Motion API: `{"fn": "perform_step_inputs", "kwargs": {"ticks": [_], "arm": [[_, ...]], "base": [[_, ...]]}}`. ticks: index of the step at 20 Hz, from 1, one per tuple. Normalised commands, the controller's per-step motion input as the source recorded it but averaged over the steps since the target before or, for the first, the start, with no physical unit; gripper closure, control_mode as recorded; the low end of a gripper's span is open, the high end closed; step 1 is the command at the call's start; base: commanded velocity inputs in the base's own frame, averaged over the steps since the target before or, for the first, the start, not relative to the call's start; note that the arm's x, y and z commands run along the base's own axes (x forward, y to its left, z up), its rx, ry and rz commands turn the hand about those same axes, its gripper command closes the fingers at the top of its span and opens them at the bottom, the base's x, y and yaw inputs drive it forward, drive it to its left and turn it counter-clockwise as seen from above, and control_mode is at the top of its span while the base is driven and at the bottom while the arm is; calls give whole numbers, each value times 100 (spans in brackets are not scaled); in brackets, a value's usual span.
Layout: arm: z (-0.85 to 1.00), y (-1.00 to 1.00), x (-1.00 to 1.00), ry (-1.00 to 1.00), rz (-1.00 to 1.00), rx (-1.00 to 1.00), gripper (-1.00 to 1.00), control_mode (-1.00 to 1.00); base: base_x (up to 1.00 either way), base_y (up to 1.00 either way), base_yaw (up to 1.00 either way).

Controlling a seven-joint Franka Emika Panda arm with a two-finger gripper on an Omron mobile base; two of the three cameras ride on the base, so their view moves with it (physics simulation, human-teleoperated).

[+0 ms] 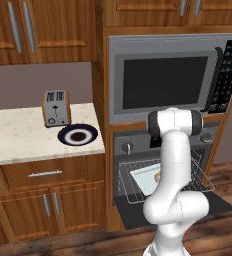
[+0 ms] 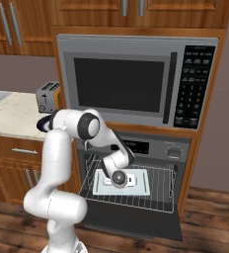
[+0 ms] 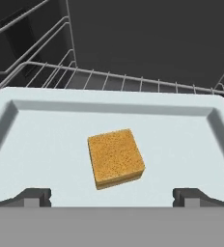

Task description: Take the baked cake out of the oven and place it on the plate for cooling. Then close the oven door.

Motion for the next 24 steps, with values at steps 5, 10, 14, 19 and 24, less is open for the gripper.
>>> {"fn": "perform_step_inputs", "kwargs": {"ticks": [5, 10, 14, 19, 24], "arm": [[-10, 0, 0, -1, 0, 0, -100, -100], [-1, 0, 6, -1, 0, 0, -100, -100], [0, 0, 13, 0, 0, 0, -100, -100], [0, 0, 12, 0, 0, 0, -100, -100], [0, 0, 7, 0, 0, 0, -100, -100]], "base": [[0, 0, 0], [0, 0, 0], [0, 0, 0], [0, 0, 0], [0, 0, 0]]}}
